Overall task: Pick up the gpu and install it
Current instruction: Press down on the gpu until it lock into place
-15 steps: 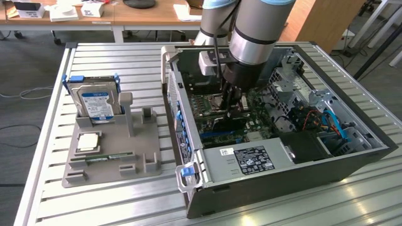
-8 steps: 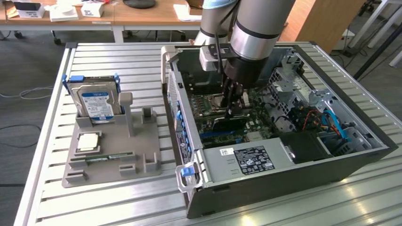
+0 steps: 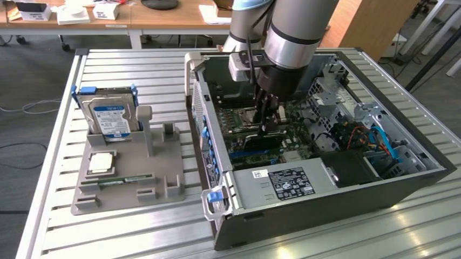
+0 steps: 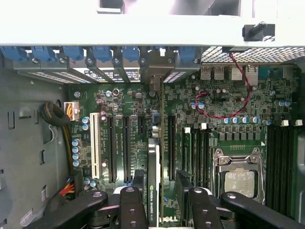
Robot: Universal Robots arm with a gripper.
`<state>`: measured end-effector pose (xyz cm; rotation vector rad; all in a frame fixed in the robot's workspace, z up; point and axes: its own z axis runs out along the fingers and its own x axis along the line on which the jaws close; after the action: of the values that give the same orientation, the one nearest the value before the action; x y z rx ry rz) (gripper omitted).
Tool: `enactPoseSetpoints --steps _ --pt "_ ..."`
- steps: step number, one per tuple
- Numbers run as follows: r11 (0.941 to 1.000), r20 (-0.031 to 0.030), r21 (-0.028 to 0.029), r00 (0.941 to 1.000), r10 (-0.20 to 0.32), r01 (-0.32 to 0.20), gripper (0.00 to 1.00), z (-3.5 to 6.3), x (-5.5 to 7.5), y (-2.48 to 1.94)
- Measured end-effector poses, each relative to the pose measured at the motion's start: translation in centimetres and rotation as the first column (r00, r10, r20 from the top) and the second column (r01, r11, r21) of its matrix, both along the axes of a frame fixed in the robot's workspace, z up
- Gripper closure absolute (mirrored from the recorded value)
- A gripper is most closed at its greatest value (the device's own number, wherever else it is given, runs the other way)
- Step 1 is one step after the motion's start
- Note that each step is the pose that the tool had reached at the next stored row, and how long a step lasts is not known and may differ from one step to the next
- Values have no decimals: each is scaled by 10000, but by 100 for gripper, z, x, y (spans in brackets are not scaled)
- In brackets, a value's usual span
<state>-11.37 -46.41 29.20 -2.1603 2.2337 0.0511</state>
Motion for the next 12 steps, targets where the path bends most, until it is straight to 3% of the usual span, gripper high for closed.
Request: enactPoseSetpoints --steps 6,7,8,9,10,12 --pt "10000 0 1 10000 0 0 61 0 0 0" --pt "10000 0 0 10000 0 0 67 0 0 0" --pt "10000 0 0 10000 0 0 67 0 0 0" --pt "10000 0 0 10000 0 0 79 0 0 0" --pt "10000 0 1 10000 0 0 79 0 0 0" --pt "10000 0 0 10000 0 0 89 0 0 0"
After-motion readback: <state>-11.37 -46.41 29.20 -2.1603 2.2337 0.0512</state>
